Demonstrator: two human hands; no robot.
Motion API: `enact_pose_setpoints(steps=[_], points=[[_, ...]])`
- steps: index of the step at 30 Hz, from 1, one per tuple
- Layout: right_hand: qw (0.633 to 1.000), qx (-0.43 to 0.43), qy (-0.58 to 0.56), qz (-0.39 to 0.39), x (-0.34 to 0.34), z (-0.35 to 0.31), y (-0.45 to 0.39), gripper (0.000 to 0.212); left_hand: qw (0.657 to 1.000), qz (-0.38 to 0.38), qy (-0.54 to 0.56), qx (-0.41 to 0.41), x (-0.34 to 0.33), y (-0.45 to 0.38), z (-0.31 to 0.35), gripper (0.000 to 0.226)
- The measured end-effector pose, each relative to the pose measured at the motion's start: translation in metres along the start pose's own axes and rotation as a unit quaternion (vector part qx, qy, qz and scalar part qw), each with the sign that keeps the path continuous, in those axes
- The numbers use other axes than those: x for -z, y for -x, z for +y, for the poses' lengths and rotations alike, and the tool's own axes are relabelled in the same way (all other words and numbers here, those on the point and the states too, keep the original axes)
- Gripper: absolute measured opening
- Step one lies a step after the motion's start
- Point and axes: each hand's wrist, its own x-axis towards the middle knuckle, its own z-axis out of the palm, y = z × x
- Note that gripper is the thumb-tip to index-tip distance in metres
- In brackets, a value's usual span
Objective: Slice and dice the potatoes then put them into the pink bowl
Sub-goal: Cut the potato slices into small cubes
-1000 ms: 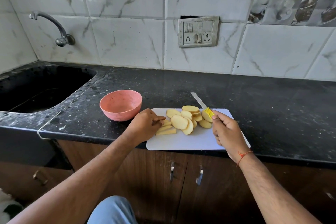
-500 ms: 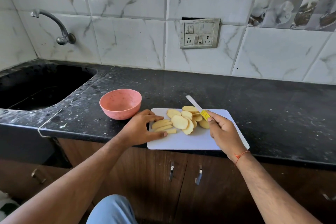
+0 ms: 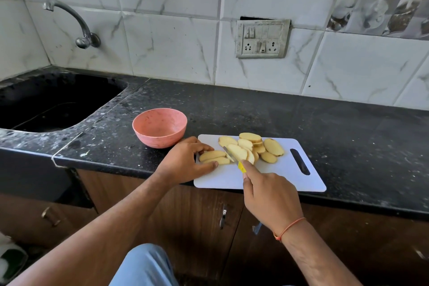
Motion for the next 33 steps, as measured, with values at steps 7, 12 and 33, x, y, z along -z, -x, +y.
enact_pose_setpoints(steps=[7, 12, 33], points=[[1.0, -0.008, 0.015, -0.014, -0.009, -0.004, 0.006, 0.053, 0.999, -0.012, 0.03, 0.0, 0.004, 0.001, -0.004, 0.048], [1.0, -0.001, -0.002, -0.03, -0.01, -0.002, 0.006, 0.054, 0.997, -0.034, 0.074, 0.016, 0.006, -0.002, -0.009, 0.044], [0.999, -0.003, -0.02, -0.029, -0.007, -0.018, -0.001, 0.052, 0.996, -0.064, 0.064, 0.029, 0.005, -0.004, -0.008, 0.049]])
